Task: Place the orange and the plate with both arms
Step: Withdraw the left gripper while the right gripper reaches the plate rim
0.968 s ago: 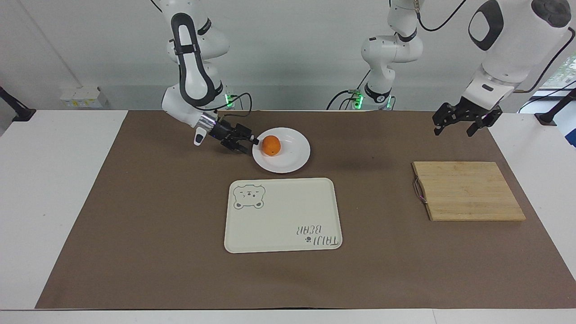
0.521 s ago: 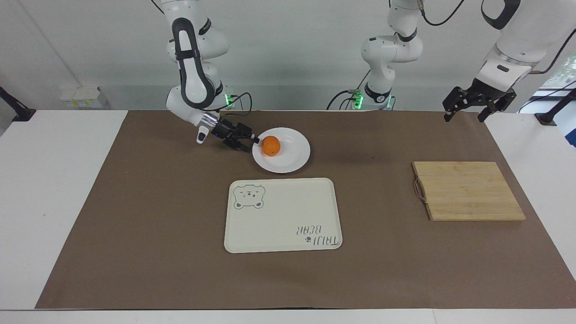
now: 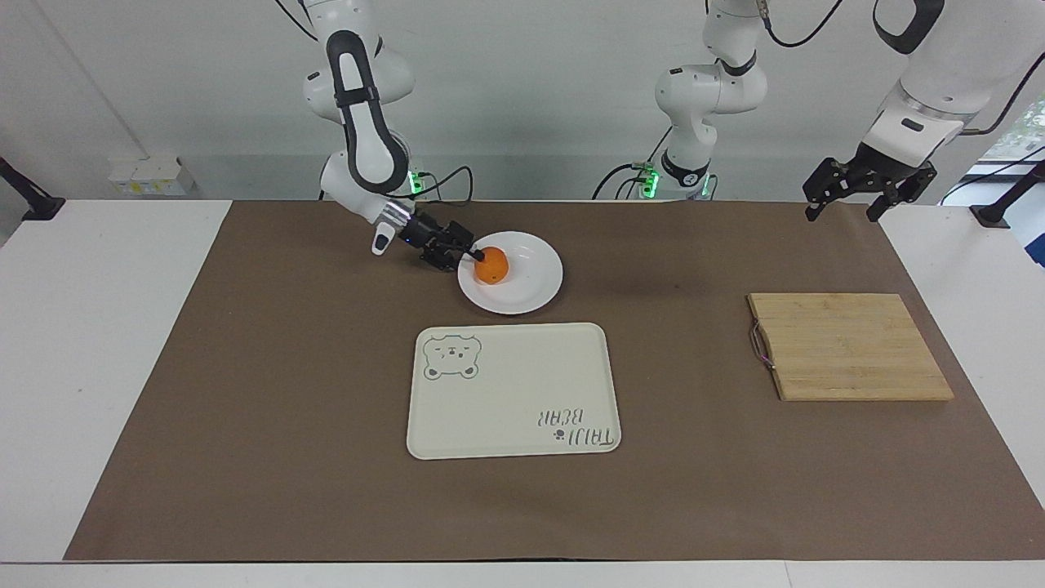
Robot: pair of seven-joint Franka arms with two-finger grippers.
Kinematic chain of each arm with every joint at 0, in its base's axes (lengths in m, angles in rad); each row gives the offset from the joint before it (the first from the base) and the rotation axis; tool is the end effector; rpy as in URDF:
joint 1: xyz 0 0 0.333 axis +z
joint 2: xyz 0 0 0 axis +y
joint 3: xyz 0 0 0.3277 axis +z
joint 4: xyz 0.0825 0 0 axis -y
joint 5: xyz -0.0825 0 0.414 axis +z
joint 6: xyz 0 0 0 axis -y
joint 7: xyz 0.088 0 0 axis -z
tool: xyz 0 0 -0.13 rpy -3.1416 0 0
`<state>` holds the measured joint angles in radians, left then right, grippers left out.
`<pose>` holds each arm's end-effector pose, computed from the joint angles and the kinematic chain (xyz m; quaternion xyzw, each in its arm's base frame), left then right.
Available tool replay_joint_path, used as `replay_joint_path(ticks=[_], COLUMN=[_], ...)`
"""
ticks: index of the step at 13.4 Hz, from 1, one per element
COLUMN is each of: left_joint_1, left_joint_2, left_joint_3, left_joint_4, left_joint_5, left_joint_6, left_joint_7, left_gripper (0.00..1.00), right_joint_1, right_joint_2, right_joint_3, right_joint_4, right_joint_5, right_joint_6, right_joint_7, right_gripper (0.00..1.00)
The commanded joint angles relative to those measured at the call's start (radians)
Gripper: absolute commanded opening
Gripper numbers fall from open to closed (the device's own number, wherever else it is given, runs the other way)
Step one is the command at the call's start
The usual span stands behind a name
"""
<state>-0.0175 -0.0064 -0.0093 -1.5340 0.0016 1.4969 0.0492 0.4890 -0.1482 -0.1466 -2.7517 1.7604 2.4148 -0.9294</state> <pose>0.5742 -0.0152 0.6289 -0.9992 0.0379 0.0154 0.0007 0.3681 0.1559 0.2243 -0.8754 0.1256 -0.0690 0.4617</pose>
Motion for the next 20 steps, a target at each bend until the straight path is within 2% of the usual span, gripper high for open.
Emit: replay_joint_path(ticks=[1, 5, 9, 12, 20], left_joint_1=[0.010, 0.011, 0.011, 0.011, 0.011], left_joint_2=[0.002, 0.002, 0.002, 0.002, 0.002], left_joint_3=[-0.009, -0.009, -0.009, -0.009, -0.009], left_joint_4=[0.008, 0.008, 0.008, 0.008, 0.008], left_joint_5=[0.015, 0.015, 0.015, 0.015, 0.015], left_joint_6=[-0.015, -0.015, -0.015, -0.015, -0.015], left_joint_7=[0.004, 0.004, 0.004, 0.004, 0.004], left_gripper=[1.00, 1.00, 1.00, 1.00, 1.00], right_joint_1=[0.002, 0.002, 0.006, 0.007, -0.010], right_joint_2=[0.012, 0.013, 0.030, 0.056, 0.052], right_joint_3=[0.002, 0.004, 0.004, 0.004, -0.001], right_joint_4=[-0.014, -0.011, 0.003, 0.041, 0.089], right_joint_5=[0.030, 0.059, 0.067, 0.067, 0.096], right_joint_6=[0.020, 0.021, 0.018, 0.012, -0.034], right_joint_7=[-0.046, -0.005, 0.009, -0.054, -0.115], right_gripper=[0.14, 0.00, 0.00, 0.00, 0.00])
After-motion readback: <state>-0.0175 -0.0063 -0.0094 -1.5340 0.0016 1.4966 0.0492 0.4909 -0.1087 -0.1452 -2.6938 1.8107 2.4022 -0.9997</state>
